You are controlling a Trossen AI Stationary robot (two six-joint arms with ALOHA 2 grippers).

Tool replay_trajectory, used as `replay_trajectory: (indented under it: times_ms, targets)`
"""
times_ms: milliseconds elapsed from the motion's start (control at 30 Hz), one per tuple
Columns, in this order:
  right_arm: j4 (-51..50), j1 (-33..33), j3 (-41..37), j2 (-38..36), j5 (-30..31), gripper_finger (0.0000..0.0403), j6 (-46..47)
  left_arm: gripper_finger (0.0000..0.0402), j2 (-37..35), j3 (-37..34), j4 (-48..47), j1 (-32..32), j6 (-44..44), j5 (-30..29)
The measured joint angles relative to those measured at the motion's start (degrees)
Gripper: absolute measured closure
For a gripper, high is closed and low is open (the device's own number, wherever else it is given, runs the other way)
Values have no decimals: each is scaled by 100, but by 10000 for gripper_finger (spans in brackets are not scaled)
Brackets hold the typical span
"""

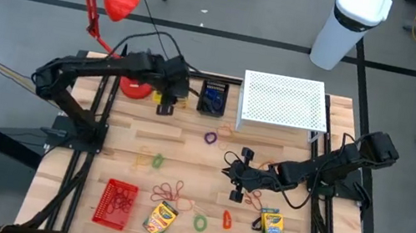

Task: Pick & Place Office Desk Supplies
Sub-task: Put the top left yellow crayon box into the yellow bin

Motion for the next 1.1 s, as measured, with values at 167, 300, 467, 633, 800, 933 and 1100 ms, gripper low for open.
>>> replay_trajectory:
  times_ms: [167,300,467,633,800,933,1100]
  targets:
    - [6,0,-2,0,0,368,-20,272,-180,-612,511,409,423,-13]
    - [11,0,0,0,0,368,-22,272,-344,-976,877,708,626,-14]
    - [22,1,0,0,0,368,-22,272,-547,-1120,967,840,788,22]
    - [79,0,0,0,0,368,-33,272,-720,-1121,874,911,855,-91]
    - [81,0,0,0,-2,368,-74,272,-656,-1119,1010,1083,855,174]
    - [86,0,0,0,-2,368,-72,272,-544,-1119,1057,1273,950,137]
    - [97,0,-1,0,-2,368,-114,272,-367,-1119,1063,1404,1018,133]
